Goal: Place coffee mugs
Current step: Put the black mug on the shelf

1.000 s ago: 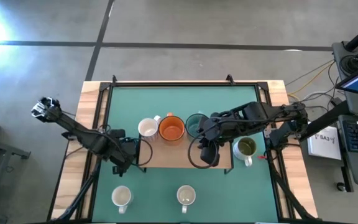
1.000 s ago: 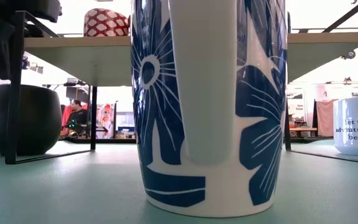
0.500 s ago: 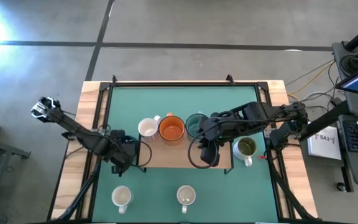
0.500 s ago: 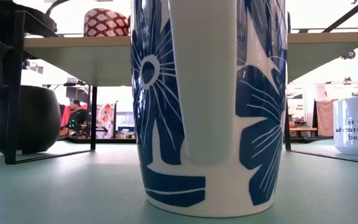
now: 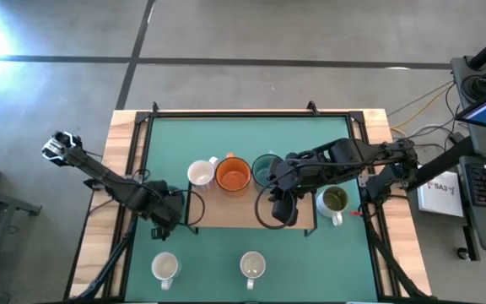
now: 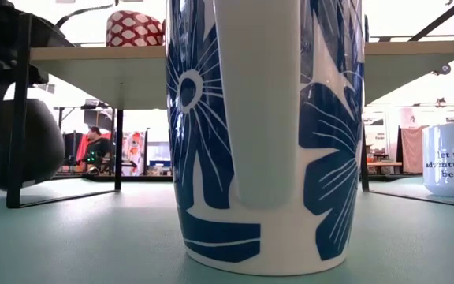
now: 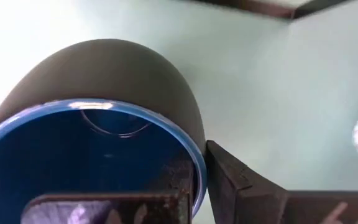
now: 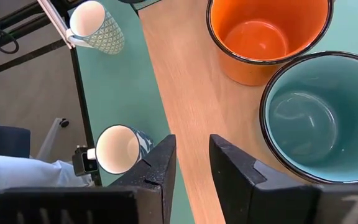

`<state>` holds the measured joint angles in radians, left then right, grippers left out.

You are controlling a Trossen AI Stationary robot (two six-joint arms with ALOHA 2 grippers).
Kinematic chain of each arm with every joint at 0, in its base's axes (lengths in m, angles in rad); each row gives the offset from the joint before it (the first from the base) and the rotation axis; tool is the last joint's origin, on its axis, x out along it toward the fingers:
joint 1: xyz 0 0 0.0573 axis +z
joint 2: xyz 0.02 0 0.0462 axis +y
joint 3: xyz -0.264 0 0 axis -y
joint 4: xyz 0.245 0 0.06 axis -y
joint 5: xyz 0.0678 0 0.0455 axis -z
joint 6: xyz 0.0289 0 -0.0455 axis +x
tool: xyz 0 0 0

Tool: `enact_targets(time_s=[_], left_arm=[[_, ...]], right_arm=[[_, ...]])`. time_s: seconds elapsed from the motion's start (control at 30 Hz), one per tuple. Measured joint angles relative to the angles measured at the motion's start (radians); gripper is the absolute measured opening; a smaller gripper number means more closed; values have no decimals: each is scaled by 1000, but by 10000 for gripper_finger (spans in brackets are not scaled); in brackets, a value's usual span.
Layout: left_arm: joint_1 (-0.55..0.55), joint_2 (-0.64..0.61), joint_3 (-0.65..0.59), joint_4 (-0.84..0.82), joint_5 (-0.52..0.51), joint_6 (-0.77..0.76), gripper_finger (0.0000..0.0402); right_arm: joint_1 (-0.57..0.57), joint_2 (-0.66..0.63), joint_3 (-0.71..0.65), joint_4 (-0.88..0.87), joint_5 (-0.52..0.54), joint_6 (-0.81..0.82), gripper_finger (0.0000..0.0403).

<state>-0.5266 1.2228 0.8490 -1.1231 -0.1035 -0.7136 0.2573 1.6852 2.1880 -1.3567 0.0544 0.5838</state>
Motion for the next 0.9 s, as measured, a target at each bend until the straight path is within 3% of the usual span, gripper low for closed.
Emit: enact_targets(time_s=[0.17,0.47,0.9], left_arm=[[0,-3,39,-2,24,-72,6],[-36,-7,178,4,162,-248,4],[-145,-3,387,-29,168,-563,10]], right_arm=[[0,0,0,0,0,5,85],[0,1,0,-8,0,10,80],[0,1,0,-48,0,8,77]])
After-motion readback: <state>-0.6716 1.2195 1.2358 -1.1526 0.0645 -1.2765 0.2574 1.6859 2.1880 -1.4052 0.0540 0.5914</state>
